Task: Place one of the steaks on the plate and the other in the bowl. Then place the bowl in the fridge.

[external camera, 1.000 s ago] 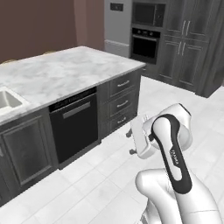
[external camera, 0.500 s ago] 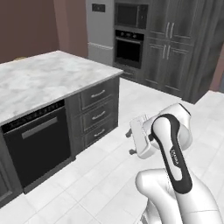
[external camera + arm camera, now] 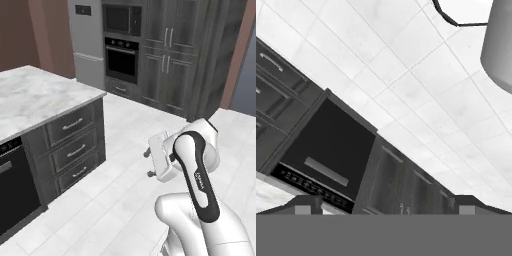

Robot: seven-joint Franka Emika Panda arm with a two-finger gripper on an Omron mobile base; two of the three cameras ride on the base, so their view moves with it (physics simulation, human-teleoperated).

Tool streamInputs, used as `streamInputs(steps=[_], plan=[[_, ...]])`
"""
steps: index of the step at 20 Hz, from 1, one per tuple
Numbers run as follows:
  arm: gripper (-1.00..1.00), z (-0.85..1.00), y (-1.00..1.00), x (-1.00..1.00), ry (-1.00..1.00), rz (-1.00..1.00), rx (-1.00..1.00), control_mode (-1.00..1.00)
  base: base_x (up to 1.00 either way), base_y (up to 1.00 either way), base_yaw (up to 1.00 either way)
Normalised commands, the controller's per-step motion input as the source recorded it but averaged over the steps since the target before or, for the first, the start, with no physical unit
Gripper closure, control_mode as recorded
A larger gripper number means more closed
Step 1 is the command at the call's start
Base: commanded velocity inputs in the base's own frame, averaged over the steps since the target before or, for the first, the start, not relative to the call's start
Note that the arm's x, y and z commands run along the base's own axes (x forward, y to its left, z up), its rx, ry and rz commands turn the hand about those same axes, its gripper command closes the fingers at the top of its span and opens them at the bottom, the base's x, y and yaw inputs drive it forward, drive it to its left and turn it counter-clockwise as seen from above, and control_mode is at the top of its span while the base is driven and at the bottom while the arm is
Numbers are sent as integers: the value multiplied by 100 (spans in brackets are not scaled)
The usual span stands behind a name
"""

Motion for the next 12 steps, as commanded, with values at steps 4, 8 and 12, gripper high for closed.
streamInputs(steps=[4,8,12], plan=[[-100,0,0,0,0,0,0,100,100,-100,-24],[-100,0,0,0,0,0,0,100,100,-100,-11],[-100,0,0,0,0,0,0,100,100,-96,0]])
